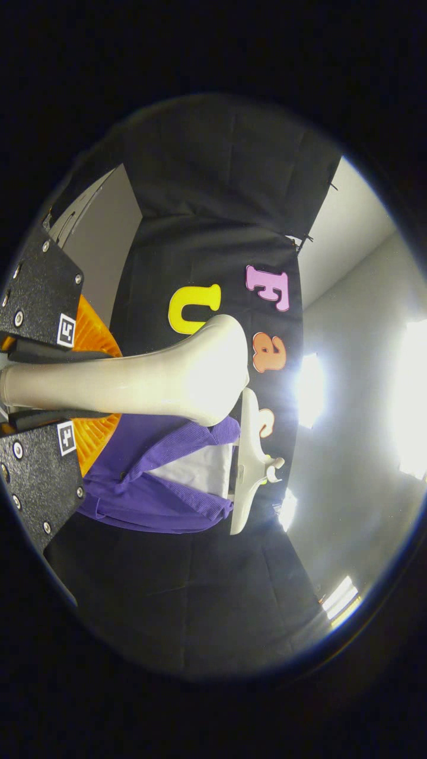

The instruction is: Iron the clothes twice with a garment steamer, once on the left side and once on the right side.

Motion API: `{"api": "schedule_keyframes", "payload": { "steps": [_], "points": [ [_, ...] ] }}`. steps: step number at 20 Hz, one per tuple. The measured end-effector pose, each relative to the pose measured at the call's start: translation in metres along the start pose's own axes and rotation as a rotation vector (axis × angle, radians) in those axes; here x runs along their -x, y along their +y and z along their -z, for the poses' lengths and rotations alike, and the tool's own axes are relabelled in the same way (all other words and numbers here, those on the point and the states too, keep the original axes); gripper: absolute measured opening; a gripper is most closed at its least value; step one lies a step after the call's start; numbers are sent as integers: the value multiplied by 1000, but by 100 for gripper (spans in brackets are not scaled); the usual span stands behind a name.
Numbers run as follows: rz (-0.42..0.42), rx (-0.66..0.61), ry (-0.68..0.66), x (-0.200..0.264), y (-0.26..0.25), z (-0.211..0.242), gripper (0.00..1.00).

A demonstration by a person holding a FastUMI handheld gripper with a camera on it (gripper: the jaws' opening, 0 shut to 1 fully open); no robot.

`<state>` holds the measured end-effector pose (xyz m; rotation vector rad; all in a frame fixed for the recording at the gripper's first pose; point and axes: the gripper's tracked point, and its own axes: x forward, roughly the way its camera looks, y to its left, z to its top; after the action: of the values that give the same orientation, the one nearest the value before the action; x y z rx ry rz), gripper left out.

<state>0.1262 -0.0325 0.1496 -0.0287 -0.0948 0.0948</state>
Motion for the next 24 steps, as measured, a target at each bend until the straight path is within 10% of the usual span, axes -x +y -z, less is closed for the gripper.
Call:
{"api": "schedule_keyframes", "payload": {
  "steps": [24],
  "points": [
    [294, -38, 110, -165, -62, 83, 31]
  ]
}}
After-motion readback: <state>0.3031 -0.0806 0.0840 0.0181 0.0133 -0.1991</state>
